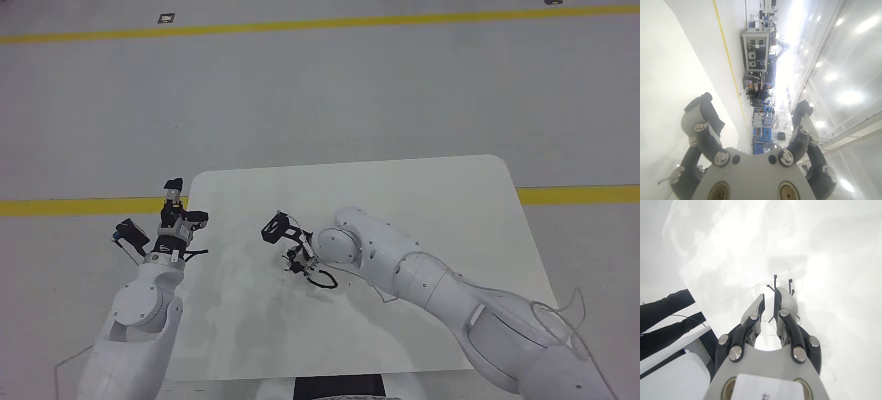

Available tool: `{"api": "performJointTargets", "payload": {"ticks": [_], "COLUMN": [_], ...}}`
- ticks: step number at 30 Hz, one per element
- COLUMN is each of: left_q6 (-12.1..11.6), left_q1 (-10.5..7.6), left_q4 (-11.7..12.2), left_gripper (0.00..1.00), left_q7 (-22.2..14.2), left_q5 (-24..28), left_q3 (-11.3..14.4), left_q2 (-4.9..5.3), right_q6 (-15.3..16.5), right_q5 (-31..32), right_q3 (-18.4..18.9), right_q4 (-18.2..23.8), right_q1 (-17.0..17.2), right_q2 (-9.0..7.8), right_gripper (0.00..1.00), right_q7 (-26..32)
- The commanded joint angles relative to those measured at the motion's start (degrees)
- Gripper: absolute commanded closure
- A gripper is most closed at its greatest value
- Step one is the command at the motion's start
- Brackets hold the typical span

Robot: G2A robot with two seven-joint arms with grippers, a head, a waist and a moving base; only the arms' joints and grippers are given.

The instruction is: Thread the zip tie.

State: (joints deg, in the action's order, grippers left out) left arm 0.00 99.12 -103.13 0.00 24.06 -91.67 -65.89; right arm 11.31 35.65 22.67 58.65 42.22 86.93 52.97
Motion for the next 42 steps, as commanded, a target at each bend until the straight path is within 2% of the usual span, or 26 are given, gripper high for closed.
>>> {"api": "performJointTargets", "payload": {"ticks": [1, 25, 35, 42], "left_q6": [0.00, 0.00, 0.00, 0.00], "left_q1": [0.00, 0.00, 0.00, 0.00], "left_q4": [0.00, 0.00, 0.00, 0.00], "left_gripper": [0.00, 0.00, 0.00, 0.00], "left_q7": [0.00, 0.00, 0.00, 0.00], "left_q5": [0.00, 0.00, 0.00, 0.00], "left_q3": [0.00, 0.00, 0.00, 0.00], "left_q2": [0.00, 0.00, 0.00, 0.00], "right_q6": [-0.22, 1.51, 1.81, 1.76], "right_q5": [0.62, 2.03, 2.96, 3.60], "right_q3": [0.17, 1.64, 1.95, 2.41], "right_q4": [-0.03, -3.42, -4.95, -5.84], "right_q1": [0.11, 0.90, 0.62, 0.74], "right_q2": [0.06, 1.84, 2.82, 3.23], "right_gripper": [0.88, 0.92, 0.87, 0.87], "right_q7": [-0.38, -0.59, -1.18, -1.35]}}
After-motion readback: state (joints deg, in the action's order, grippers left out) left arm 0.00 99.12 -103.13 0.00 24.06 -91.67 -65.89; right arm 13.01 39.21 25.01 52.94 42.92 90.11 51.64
